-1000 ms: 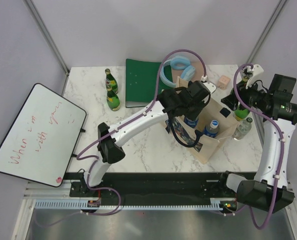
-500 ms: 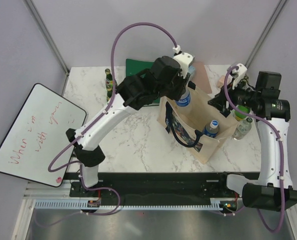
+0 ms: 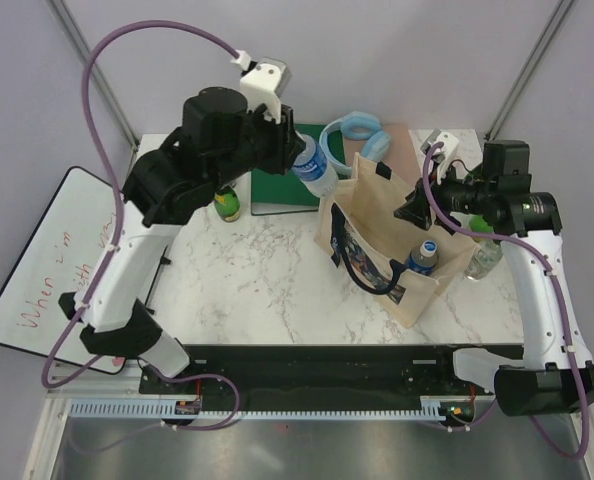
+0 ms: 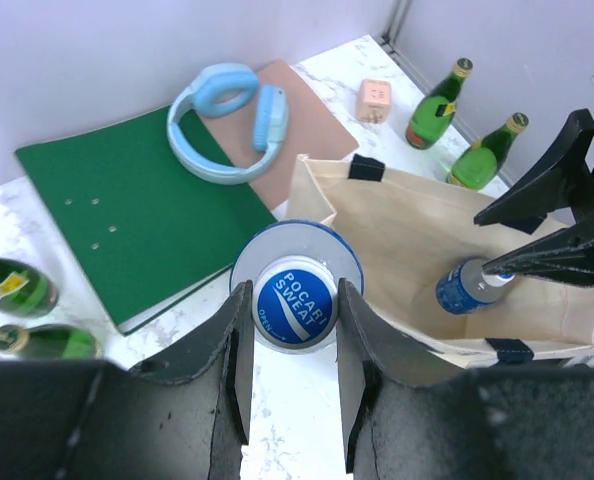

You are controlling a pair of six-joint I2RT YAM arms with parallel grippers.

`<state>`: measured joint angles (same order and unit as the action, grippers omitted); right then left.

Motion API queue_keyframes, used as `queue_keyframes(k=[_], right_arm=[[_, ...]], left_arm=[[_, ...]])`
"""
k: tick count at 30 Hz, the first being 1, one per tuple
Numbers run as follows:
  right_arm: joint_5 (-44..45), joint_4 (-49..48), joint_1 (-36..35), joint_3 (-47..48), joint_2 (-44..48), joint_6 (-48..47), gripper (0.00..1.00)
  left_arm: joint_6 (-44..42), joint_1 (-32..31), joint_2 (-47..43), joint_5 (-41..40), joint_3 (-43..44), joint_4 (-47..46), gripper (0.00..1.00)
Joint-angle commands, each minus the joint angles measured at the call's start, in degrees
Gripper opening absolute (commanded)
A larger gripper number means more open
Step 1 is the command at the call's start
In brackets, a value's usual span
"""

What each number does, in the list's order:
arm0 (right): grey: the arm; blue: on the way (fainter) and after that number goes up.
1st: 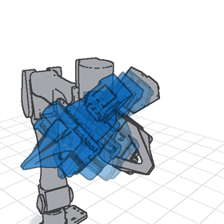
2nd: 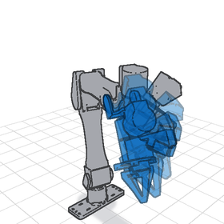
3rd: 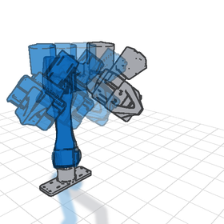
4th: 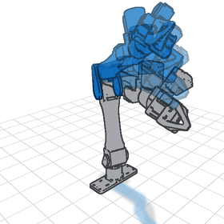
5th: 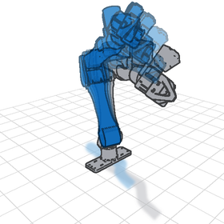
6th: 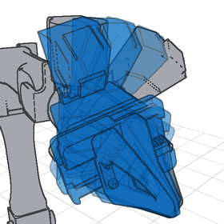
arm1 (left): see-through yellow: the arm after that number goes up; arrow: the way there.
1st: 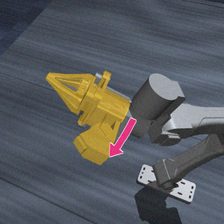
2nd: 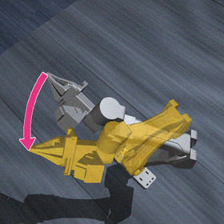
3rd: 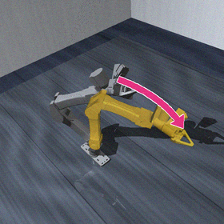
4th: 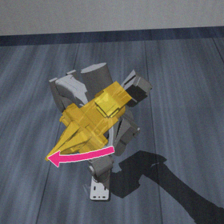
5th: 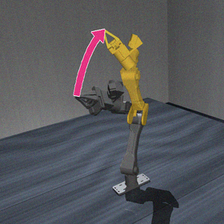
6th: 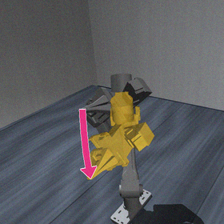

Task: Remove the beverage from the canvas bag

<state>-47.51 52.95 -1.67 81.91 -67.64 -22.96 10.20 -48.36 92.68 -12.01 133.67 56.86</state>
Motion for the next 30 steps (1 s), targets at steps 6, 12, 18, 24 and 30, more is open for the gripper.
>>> queue_keyframes(k=[6, 12, 18, 24, 30], right_arm=[[3.29, 0.40, -1.14, -1.13, -0.65, -3.76, 0.58], [4.70, 0.93, -1.58, -1.49, -1.36, -5.07, 0.58], [4.62, 1.11, -2.72, -3.94, -1.80, -7.27, 0.59], [5.58, 0.23, -3.51, -5.97, -2.06, -7.98, 0.59], [6.20, 0.31, -3.51, -6.41, -1.97, -8.42, 0.59]], left_arm=[[0.00, 6.69, -14.80, -2.49, -17.28, -10.45, 0.02], [-0.18, 10.47, -20.52, -4.34, -36.52, -17.65, 0.02], [3.60, 18.47, -26.15, 1.53, -56.83, -32.06, 0.02], [3.34, 20.76, -23.08, 3.48, -61.42, -39.10, 0.02], [0.79, 20.94, -18.07, 3.31, -58.44, -40.07, 0.02]])
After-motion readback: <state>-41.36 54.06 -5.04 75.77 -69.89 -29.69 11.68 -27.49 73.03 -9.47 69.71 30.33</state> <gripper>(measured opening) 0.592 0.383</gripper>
